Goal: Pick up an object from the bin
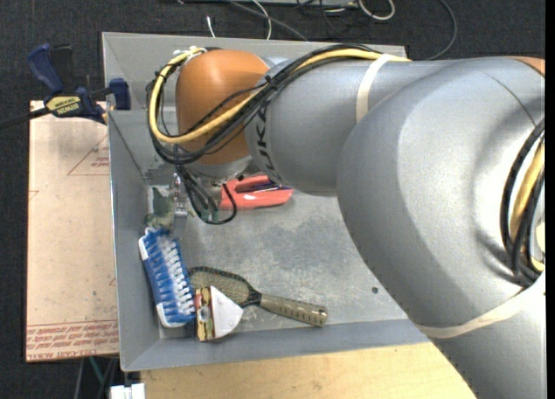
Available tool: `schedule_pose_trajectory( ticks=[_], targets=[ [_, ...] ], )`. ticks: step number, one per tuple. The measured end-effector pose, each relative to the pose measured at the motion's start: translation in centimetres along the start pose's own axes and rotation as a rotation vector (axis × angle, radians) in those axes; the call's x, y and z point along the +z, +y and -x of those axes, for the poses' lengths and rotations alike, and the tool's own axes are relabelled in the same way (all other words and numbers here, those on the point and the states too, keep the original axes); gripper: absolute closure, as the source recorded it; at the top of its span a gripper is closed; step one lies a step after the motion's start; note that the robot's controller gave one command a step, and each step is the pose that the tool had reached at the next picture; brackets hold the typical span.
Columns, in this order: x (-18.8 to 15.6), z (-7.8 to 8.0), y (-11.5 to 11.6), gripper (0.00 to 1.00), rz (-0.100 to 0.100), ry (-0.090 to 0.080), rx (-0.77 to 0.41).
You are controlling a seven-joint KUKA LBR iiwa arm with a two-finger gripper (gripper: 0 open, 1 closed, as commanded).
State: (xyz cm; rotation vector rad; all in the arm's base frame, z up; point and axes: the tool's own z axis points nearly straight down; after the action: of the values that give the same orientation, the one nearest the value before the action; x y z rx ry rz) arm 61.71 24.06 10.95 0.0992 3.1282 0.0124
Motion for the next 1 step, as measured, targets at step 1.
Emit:
schedule_pose_trajectory(
  ticks=[1],
  targets=[
    [-1.05,0.02,-0.02,1.0,0.0,0.0,0.0]
  ],
)
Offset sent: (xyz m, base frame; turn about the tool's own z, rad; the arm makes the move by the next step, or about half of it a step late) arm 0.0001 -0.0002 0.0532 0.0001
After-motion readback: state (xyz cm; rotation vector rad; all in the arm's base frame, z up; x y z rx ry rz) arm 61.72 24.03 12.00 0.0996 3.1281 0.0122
